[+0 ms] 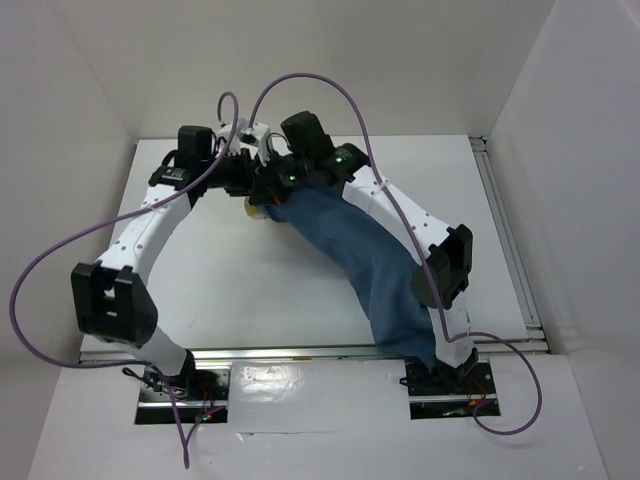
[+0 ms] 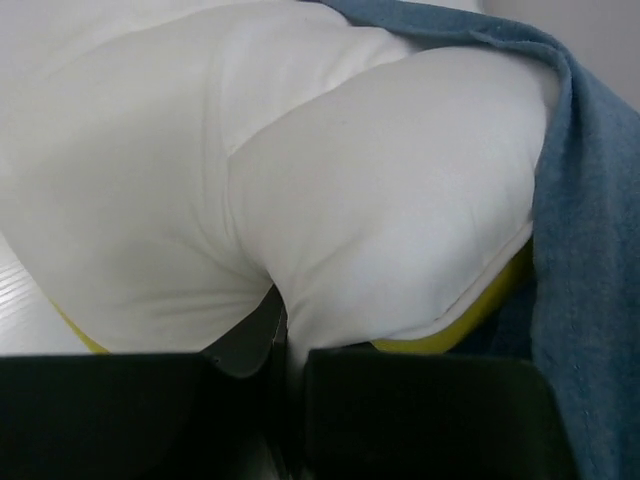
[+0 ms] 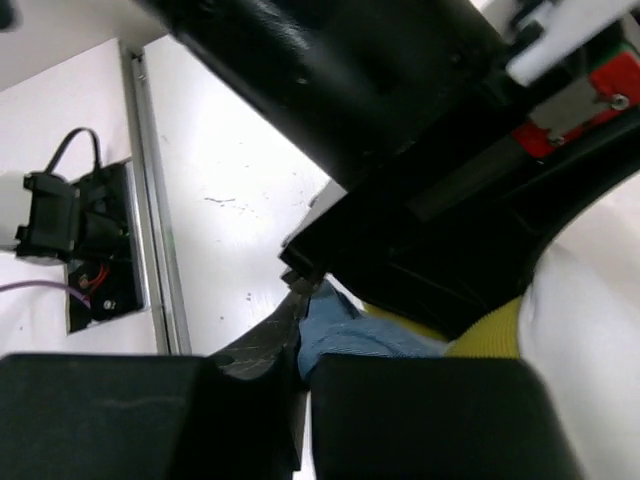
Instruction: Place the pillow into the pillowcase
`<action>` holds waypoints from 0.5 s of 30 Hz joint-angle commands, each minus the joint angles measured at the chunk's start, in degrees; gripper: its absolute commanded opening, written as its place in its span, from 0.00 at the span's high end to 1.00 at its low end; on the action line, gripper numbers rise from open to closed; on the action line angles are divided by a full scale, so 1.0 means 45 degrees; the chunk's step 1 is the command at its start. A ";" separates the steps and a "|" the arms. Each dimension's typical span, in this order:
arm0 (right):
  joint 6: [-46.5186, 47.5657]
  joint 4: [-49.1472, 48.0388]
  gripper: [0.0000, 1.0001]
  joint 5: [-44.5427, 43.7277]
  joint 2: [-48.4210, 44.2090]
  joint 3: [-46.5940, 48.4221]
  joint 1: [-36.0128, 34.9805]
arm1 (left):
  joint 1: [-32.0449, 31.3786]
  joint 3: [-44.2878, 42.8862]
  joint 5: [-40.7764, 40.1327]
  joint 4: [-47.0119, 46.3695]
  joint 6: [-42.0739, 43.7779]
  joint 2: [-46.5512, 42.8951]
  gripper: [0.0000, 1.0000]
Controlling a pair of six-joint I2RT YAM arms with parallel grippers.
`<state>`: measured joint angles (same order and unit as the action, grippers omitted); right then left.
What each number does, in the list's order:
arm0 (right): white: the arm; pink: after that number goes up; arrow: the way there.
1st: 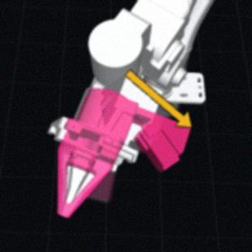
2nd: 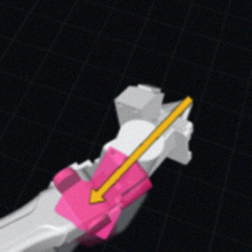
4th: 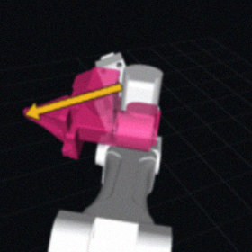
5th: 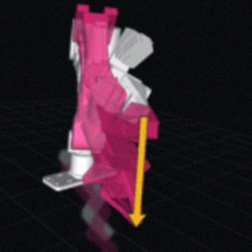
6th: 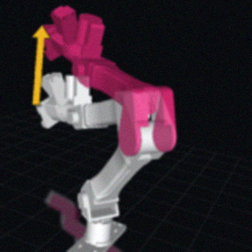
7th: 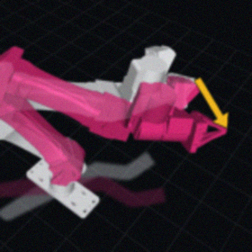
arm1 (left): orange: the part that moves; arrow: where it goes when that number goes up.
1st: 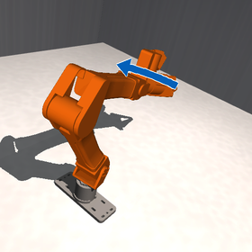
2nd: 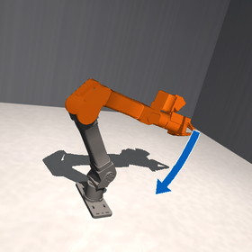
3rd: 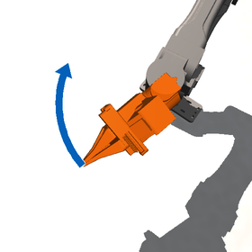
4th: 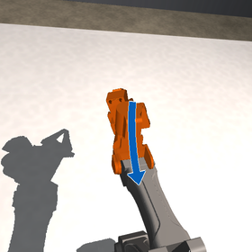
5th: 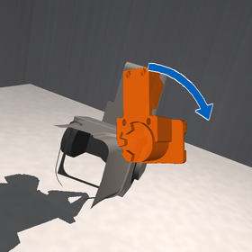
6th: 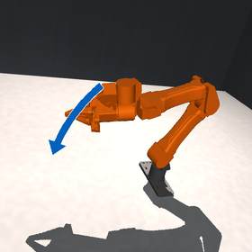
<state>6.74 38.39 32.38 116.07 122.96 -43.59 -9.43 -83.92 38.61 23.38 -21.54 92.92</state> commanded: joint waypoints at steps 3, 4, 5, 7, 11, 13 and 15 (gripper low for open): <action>0.0552 -0.1659 0.81 0.1357 -0.0579 0.0331 -0.0273 | -0.0424 0.1205 -0.2210 0.0057 0.0820 -0.2716 1.00; 0.0552 -0.1540 0.61 0.1359 -0.0579 0.0468 -0.0273 | -0.0424 0.1710 -0.2735 0.0195 0.0976 -0.2914 1.00; 0.0436 -0.1423 0.61 0.1533 -0.0463 0.0469 -0.0273 | -0.0424 0.1967 -0.2972 0.0196 0.1191 -0.3090 1.00; 0.0279 -0.0994 0.29 0.1885 -0.0346 0.0626 -0.0156 | -0.0424 0.2358 -0.3170 0.0701 0.1602 -0.3209 1.00; -0.0190 -0.0408 0.13 0.2160 -0.0480 0.1054 0.0291 | -0.0267 0.2983 -0.3113 0.1112 0.2129 -0.3171 1.00; -0.0346 -0.0406 0.11 0.2160 -0.0868 0.1055 0.0661 | -0.0151 0.3102 -0.2995 0.1231 0.2304 -0.3015 1.00; -0.0463 -0.0406 0.07 0.2044 -0.1202 0.1055 0.0956 | -0.0150 0.3102 -0.2857 0.1231 0.2422 -0.2664 1.00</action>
<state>5.13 39.88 41.15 115.98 124.18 -41.87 -10.02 -70.06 23.27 28.12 -11.90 79.72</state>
